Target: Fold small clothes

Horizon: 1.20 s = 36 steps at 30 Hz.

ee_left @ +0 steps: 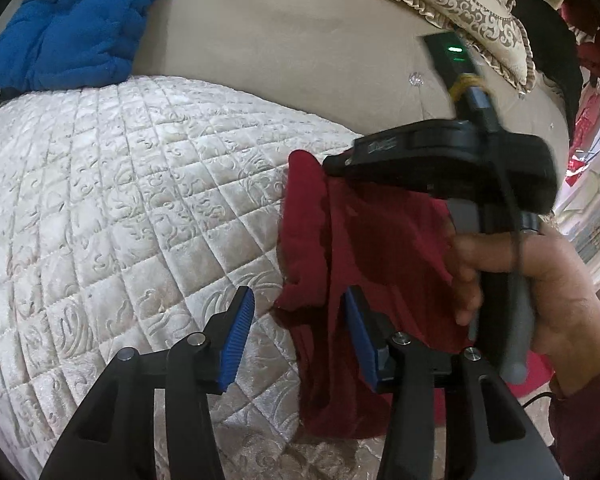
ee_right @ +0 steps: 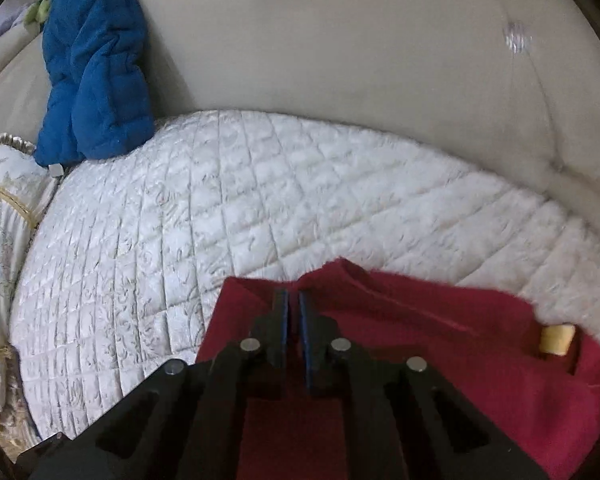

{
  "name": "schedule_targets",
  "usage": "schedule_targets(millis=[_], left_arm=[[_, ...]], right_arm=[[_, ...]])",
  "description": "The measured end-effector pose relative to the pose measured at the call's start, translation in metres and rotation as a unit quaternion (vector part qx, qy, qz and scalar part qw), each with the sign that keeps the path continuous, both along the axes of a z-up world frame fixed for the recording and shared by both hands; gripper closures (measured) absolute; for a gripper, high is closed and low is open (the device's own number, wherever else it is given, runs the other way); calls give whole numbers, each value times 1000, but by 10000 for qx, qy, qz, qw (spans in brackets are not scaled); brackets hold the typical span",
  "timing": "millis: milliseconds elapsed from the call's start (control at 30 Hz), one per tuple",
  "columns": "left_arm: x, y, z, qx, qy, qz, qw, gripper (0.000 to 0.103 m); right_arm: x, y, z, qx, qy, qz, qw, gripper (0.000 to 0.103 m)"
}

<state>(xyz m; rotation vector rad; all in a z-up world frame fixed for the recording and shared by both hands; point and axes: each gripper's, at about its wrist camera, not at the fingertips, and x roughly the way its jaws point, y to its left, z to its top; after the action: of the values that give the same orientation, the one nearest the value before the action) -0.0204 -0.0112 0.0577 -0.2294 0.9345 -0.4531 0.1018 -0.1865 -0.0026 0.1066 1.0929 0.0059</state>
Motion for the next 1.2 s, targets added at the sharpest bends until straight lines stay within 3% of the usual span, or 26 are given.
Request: schedule_targets(millis=[67,100,133,267,400,500,567,667,800,900,1000,1100,1200], left_arm=[[0,0,0,17,-3,-3,10000,77],[0,0,0,29,-12,-3,10000,77],[0,0,-1,41,-11,0,10000,77],[0,-1,-1,63,-23,24,10000,76],[0,-2,-2,120,-45,45,9999,74],[-1,-4,-2,170,-97,29,9998,74],[-1,-5,-2,221,-133,32,9997,74],[-2,-6,-1,246,-198,21,9995,74],[-5,-1,5,90,-313,62,9995,74],[-7,2,10,-72,-415,47,9991,74],[-9,-2,12,-188,-430,-101,9988,70],[-11,-13,9,-39,-438,-253,9987,69],[-9,-23,1,241,-318,-329,9987,69]], right_arm=[[-16,-14,15,530,-164,-141,9984,71],[-24,-16,21,610,-265,-139,9977,60],[-36,-19,30,545,-422,-126,9975,56],[-74,-34,51,-106,-732,-283,9969,54],[-98,-65,39,-632,-882,-1140,9875,54],[-95,-78,12,-527,-613,-1301,9882,55],[-94,-72,13,-780,-689,-1163,9877,54],[-97,-72,26,-727,-652,-1028,9899,54],[-128,-98,53,-506,-888,-1261,9867,52],[-153,-125,65,-840,-976,-1590,9788,43],[-173,-170,65,-1092,-840,-2139,9671,42],[-177,-206,51,-1019,-619,-2378,9640,32],[-175,-203,55,-1176,-591,-2351,9630,30]])
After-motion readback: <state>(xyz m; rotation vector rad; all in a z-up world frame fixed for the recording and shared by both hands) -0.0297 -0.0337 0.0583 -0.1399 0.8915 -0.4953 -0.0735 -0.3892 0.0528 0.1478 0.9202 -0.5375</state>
